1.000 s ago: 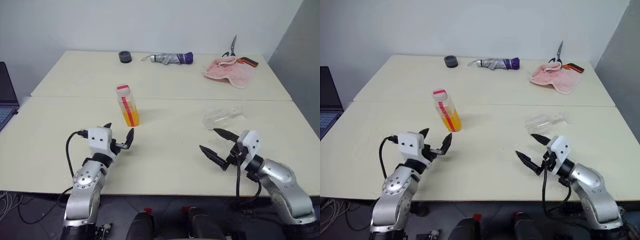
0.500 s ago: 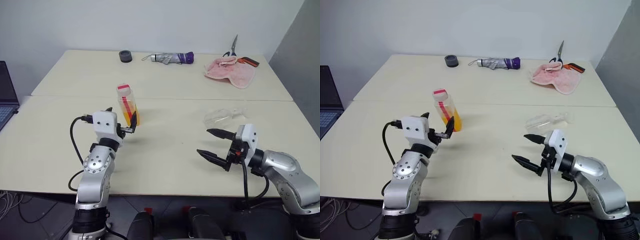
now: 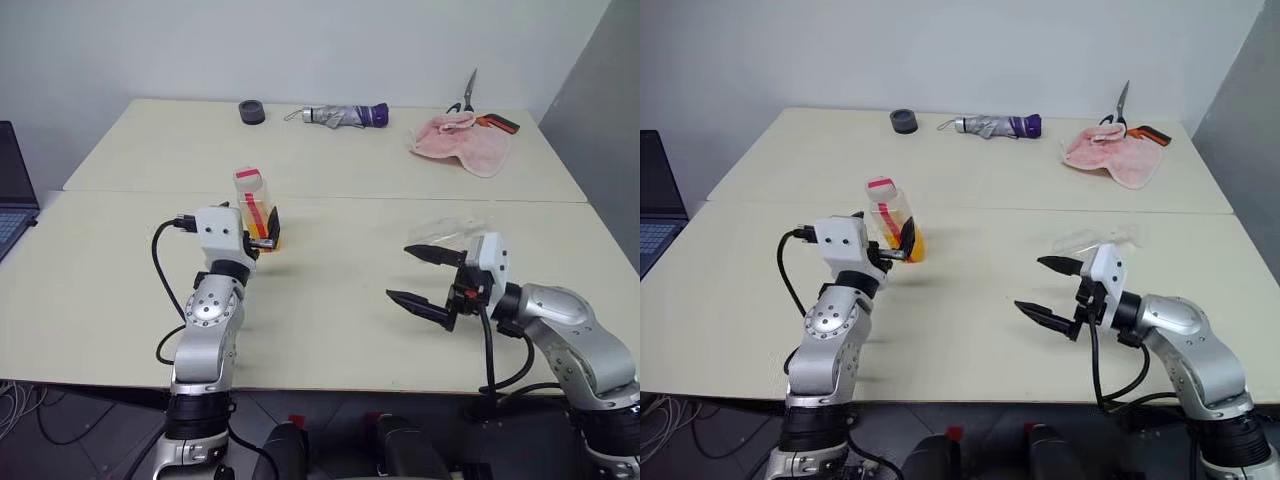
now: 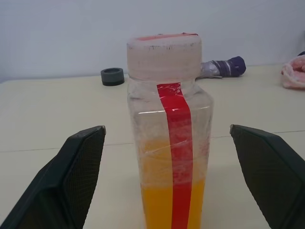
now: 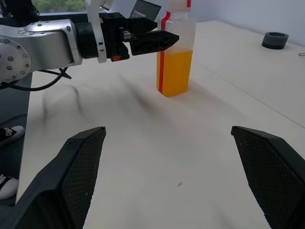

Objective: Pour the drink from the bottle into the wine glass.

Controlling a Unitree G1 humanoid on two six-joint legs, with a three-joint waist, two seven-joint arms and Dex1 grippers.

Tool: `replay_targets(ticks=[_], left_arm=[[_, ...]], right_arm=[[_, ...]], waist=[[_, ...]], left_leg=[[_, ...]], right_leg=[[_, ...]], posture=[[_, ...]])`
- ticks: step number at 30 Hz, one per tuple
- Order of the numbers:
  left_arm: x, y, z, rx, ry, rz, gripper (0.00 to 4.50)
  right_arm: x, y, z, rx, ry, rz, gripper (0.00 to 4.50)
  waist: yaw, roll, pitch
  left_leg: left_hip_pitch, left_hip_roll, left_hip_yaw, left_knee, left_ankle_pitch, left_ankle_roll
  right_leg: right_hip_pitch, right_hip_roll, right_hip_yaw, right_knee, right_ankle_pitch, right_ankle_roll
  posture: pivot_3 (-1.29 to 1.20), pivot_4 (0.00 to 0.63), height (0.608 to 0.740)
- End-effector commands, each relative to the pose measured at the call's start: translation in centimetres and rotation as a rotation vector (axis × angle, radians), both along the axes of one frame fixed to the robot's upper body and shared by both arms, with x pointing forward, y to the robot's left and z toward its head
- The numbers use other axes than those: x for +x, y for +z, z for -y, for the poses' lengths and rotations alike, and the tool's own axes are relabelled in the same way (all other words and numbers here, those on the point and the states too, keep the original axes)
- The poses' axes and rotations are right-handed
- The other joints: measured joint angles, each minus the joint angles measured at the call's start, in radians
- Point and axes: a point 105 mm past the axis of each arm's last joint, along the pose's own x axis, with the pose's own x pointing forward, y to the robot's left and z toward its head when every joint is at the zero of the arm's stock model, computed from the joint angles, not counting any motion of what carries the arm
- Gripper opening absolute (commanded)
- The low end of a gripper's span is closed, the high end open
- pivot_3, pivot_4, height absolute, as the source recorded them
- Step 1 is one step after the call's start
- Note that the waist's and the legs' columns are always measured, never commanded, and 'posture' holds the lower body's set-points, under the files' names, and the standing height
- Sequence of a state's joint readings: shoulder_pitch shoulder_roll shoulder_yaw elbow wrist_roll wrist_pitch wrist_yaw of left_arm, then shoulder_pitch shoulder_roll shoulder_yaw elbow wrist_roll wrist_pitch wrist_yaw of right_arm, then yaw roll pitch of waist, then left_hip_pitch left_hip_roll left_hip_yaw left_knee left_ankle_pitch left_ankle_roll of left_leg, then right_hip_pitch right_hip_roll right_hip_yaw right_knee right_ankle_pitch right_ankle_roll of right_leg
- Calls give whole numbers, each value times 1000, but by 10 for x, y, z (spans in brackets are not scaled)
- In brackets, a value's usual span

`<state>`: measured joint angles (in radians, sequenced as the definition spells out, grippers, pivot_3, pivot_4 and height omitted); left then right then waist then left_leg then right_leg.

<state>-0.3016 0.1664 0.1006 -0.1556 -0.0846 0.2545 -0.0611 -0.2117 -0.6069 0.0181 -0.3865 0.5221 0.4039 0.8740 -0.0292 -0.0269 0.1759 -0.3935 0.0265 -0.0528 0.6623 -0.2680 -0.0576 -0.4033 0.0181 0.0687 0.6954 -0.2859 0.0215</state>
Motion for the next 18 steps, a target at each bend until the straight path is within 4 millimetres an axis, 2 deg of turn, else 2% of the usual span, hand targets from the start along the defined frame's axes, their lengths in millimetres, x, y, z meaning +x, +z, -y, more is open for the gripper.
replay_targets(ticks=[1, 7, 18], left_arm=[[4, 15, 0, -7, 21, 52, 4482], [13, 19, 3, -5, 29, 57, 4482], [24, 24, 4, -28, 59, 60, 4482]], right_arm=[[-3, 22, -7, 46, 49, 44, 4500], [2, 41, -19, 66, 70, 95, 4500], [2, 40, -30, 77, 80, 95, 4500]], waist=[[0, 0, 0], [0, 0, 0], [1, 0, 0]], left_leg=[[0, 0, 0, 0, 0, 0], [0, 0, 0, 0, 0, 0], [-1, 0, -1, 0, 0, 0]], right_leg=[[0, 0, 0, 0, 0, 0], [0, 0, -1, 0, 0, 0], [0, -1, -1, 0, 0, -1]], posture=[[0, 150, 740], [0, 150, 740], [0, 150, 740]])
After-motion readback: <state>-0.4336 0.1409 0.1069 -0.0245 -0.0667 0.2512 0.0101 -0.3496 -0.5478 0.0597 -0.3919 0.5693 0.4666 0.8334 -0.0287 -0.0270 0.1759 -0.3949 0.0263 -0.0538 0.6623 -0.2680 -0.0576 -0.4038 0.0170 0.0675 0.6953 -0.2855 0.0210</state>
